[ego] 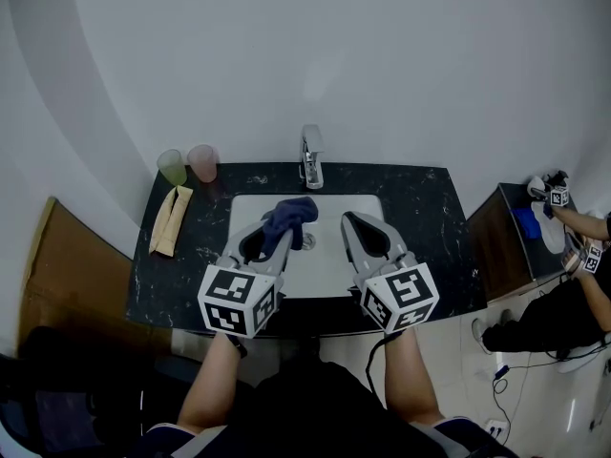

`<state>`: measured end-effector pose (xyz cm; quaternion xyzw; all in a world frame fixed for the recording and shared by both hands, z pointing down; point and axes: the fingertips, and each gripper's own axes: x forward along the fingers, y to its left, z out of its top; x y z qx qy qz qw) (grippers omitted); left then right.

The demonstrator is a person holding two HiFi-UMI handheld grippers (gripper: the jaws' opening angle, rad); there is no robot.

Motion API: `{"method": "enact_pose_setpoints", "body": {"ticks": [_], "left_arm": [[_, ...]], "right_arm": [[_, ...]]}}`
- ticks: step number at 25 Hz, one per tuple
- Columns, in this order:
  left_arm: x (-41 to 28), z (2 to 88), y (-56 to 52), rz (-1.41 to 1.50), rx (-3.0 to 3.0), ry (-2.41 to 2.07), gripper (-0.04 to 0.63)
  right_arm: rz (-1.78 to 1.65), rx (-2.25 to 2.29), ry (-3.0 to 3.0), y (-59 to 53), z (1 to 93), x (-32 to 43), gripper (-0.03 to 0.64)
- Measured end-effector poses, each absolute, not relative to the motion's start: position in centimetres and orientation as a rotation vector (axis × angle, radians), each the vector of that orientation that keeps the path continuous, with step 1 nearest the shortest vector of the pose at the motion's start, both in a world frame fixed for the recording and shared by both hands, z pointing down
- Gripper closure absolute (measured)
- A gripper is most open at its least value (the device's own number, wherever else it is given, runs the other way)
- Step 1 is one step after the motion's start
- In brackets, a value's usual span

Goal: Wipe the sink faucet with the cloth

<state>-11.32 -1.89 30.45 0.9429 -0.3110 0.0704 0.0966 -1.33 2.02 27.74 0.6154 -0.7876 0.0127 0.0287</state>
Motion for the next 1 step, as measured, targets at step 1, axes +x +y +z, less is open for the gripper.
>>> {"method": "enact_pose_setpoints", "body": {"ticks": [1], "left_arm": [[-11.25,30.5,-1.89,0.211,2.793,-0.92,0.497]], "right_arm": [[0.042,1.898,-2.43,2.0,27.79,-1.27,0.612]]}}
